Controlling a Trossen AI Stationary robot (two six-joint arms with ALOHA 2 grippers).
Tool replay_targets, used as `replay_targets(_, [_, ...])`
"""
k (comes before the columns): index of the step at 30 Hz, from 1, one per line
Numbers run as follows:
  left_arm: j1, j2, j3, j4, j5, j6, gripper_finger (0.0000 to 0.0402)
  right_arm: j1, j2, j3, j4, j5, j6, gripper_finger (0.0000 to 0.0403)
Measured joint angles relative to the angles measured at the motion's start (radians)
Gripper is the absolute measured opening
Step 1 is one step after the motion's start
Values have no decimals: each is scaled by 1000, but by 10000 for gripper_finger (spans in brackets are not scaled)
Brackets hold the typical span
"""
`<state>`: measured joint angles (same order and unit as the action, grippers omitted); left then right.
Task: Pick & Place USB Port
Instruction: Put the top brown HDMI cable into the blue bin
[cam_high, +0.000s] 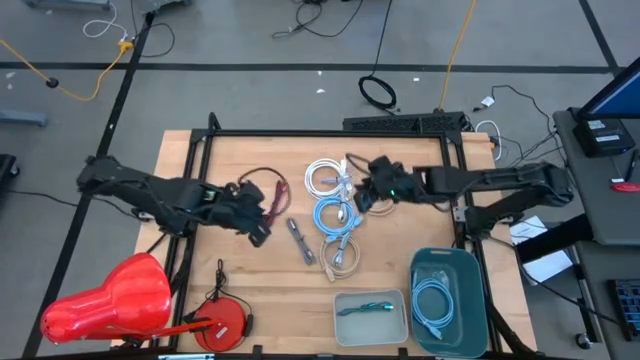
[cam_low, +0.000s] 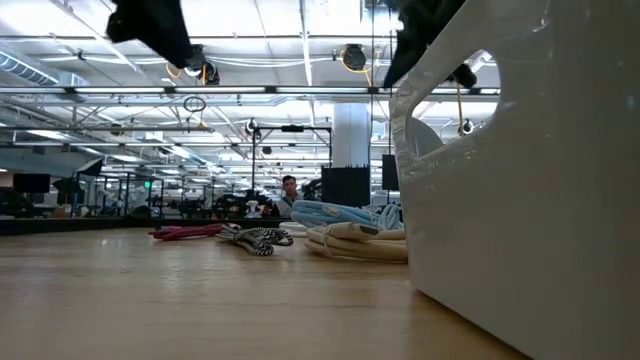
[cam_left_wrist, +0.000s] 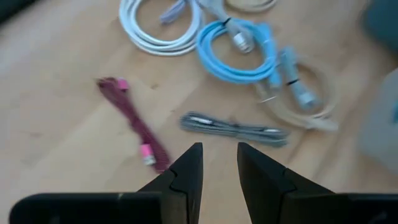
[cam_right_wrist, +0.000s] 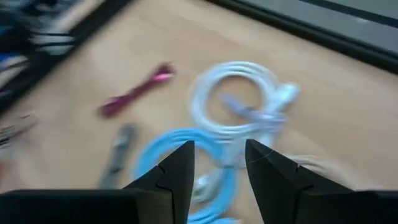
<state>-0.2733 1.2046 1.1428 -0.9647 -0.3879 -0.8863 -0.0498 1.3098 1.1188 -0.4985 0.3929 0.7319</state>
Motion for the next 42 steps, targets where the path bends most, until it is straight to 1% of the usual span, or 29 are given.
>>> replay_targets(3, [-5, -101, -97, 125, 24, -33, 101, -104, 1, -42, -9, -22, -40, 134])
replay_targets(5, [-13, -147, -142, 177, 28, -33, 101, -179, 2, -69, 1, -79, -86, 134])
replay_targets(8, [-20, -184, -174, 222, 28, -33, 101, -286, 41, -93, -13, -177, -145, 134])
replay_targets(11, [-24, -187, -180, 233, 28, -33, 101, -369, 96, -95, -54, -264, -200, 134])
replay_targets(15, [-24, -179, -181, 243, 39, -24, 101, -420, 193, -96, -101, -340, -263, 134])
replay_targets(18, [-24, -177, -182, 246, 52, -10, 101, -419, 245, -93, -74, -370, -334, 134])
replay_targets(21, [-24, -178, -182, 262, 56, 3, 101, -391, 289, -74, -82, -370, -420, 134])
replay_targets(24, [-24, -177, -182, 265, 69, 11, 101, -349, 306, -52, -83, -362, -573, 134])
replay_targets(27, [-24, -177, -182, 265, 76, 11, 101, -295, 310, -38, -78, -298, -735, 134])
replay_targets(29, [-24, -177, -182, 265, 82, 11, 101, -271, 310, -34, -89, -263, -808, 134])
replay_targets(32, [-25, -177, -182, 265, 93, 10, 101, -270, 310, -33, -91, -255, -847, 134])
replay_targets(35, [-32, -177, -182, 267, 98, 9, 101, -292, 310, -33, -84, -207, -879, 134])
replay_targets(42, [-32, -177, -182, 267, 99, -11, 101, -402, 310, -33, -92, -253, -873, 135])
